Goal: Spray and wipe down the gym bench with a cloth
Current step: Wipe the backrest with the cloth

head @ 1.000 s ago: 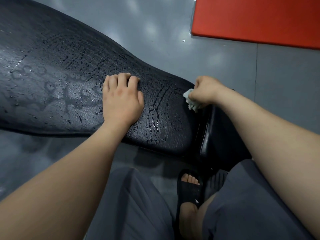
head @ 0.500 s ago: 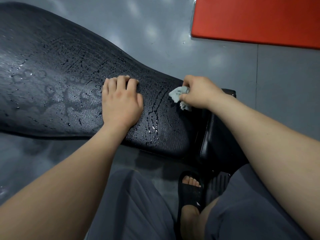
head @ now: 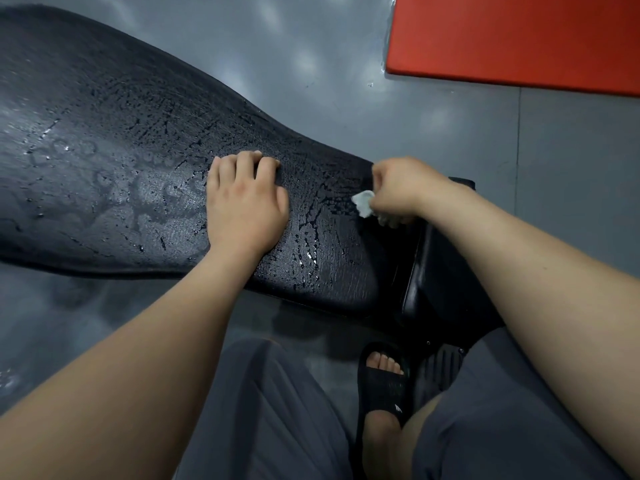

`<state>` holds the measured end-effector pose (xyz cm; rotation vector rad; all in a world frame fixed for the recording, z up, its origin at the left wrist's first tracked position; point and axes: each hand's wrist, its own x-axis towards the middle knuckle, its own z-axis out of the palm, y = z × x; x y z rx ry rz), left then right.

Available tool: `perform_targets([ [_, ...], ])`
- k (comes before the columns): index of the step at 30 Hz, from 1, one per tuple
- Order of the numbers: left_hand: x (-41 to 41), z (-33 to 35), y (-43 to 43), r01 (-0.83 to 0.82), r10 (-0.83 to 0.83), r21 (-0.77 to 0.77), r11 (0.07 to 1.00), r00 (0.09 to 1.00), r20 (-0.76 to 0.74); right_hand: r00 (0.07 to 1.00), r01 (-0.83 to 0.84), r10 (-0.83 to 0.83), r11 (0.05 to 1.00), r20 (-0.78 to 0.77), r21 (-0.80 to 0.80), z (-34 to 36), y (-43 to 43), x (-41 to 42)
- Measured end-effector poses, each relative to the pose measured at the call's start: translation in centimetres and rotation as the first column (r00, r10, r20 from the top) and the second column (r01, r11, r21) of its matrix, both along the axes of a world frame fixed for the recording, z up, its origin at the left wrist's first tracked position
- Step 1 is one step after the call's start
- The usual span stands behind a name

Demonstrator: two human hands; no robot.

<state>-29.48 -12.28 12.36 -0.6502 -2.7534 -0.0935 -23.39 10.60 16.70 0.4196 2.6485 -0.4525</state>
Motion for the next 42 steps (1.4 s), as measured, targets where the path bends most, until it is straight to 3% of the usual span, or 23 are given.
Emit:
perform_targets([
  [2,0.0,-0.1,0.0,0.001,-0.001,0.002,1.000,1.000,-0.004,0.998,0.005,-0.006,1.000,0.065,0.025,0.0,0.1,0.2],
  [3,0.0,-0.1,0.0,0.000,0.000,0.004,1.000,1.000,-0.006,0.999,-0.022,0.022,1.000,0.027,0.004,-0.1,-0.3,0.3],
  [6,0.0,0.0,0.0,-0.002,0.002,0.013,1.000,1.000,-0.012,0.980,-0.111,0.071,0.970,-0.187,-0.216,-0.4,-2.1,0.1],
  [9,0.0,0.0,0.2,0.001,-0.001,0.014,1.000,1.000,-0.010,0.988,-0.071,0.013,0.922,-0.154,-0.382,-0.2,-1.7,0.1],
  [11,0.0,0.0,0.1,0.001,-0.001,0.013,1.000,1.000,-0.007,0.997,-0.015,-0.014,0.939,-0.082,-0.343,-0.1,-0.5,0.4],
  [15,0.0,-0.1,0.0,0.005,-0.005,0.015,1.000,1.000,-0.015,0.991,0.003,0.005,0.998,0.135,-0.060,0.7,1.1,1.0],
  [17,0.0,-0.2,0.1,0.005,-0.005,0.016,1.000,1.000,-0.020,0.986,-0.020,0.020,1.000,0.163,-0.006,0.7,0.8,1.1],
  [21,-0.1,-0.2,0.1,0.008,-0.007,0.015,1.000,1.000,-0.027,0.996,-0.080,0.067,0.972,-0.064,-0.222,0.5,-1.7,1.0],
  [23,0.0,-0.1,0.1,0.007,-0.007,0.018,1.000,1.000,-0.018,0.990,-0.123,0.096,0.954,-0.107,-0.272,0.6,-2.5,1.0],
  [30,-0.1,-0.1,-0.1,0.015,-0.014,0.032,0.999,1.000,-0.020,0.956,0.136,-0.121,0.990,0.267,-0.037,0.8,0.7,2.0],
  [33,-0.1,-0.2,-0.1,0.019,-0.018,0.031,0.999,1.000,-0.024,0.966,0.179,-0.172,0.984,0.194,-0.019,-0.4,1.4,2.2],
  [37,-0.1,-0.2,-0.1,0.017,-0.016,0.024,1.000,1.000,-0.017,0.964,0.266,-0.265,0.962,0.017,-0.064,-1.6,2.6,2.2],
  [42,0.1,-0.2,0.0,0.011,-0.010,0.029,1.000,1.000,-0.014,0.936,0.314,-0.244,0.905,0.255,-0.287,-0.3,1.9,3.2],
])
